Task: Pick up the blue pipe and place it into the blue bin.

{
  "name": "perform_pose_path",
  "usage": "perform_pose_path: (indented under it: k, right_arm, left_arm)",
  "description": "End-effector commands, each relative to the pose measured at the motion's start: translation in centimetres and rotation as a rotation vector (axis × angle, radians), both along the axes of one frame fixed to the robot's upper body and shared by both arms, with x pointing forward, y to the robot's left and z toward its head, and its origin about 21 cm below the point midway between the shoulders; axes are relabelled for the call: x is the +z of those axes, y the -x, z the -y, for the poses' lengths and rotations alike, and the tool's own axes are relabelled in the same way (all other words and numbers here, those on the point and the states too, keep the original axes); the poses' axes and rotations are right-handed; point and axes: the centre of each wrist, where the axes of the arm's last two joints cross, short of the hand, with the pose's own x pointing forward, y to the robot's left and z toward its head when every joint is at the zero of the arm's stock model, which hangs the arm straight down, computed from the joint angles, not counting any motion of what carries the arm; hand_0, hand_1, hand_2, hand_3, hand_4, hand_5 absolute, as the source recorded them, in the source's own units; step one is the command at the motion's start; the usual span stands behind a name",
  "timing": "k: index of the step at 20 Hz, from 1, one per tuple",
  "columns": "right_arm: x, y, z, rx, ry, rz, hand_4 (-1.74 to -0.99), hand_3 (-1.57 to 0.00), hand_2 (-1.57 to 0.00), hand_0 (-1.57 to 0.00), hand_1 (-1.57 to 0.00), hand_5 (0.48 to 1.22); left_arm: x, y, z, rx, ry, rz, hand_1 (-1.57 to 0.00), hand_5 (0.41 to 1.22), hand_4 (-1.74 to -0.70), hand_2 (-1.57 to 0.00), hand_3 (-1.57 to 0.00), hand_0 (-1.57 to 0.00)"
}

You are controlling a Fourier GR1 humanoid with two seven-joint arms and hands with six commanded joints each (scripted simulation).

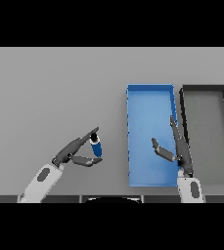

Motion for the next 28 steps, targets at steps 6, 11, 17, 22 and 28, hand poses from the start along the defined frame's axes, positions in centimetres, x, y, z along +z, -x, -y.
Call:
perform_pose_path:
  k: [6, 11, 17, 22, 28]
  right_arm:
    - [-0.4, -0.2, -0.1, 0.011, 0.0, 0.017, -1.214, 0.0, 0.0, 0.0, 0.0, 0.645]
    - [-0.1, -0.1, 0.4, 0.003, 0.013, 0.024, -1.213, 0.0, 0.0, 0.0, 0.0, 0.655]
    - [-0.4, -0.1, 0.2, 0.012, -0.002, 0.016, -1.227, 0.0, 0.0, 0.0, 0.0, 0.66]
    - [-0.1, -0.7, 0.1, 0.013, -0.018, -0.005, -1.221, 0.0, 0.0, 0.0, 0.0, 0.638]
    - [-0.4, -0.5, -0.1, 0.019, -0.02, 0.004, -1.226, 0.0, 0.0, 0.0, 0.0, 0.636]
  left_arm:
    - [-1.5, -0.5, 2.5, -0.005, -0.045, -0.013, 0.0, 0.42, -1.06, 0.0, 0.0, 0.0]
    - [-1.8, -1.1, 4.0, -0.007, 0.069, -0.032, -0.04, 0.55, -1.19, -0.15, -0.12, 0.0]
    - [-1.9, -0.4, 5.3, -0.012, 0.173, -0.051, -1.05, 1.022, -1.54, -1.12, -1.12, -0.95]
    - [-1.8, 0.3, 6.2, -0.021, 0.188, 0.024, -1.4, 1.156, -1.5, -1.42, -1.42, -1.37]
    - [1.4, -0.6, 7.5, -0.031, 0.273, 0.129, -1.53, 1.204, -1.47, -1.53, -1.53, -1.52]
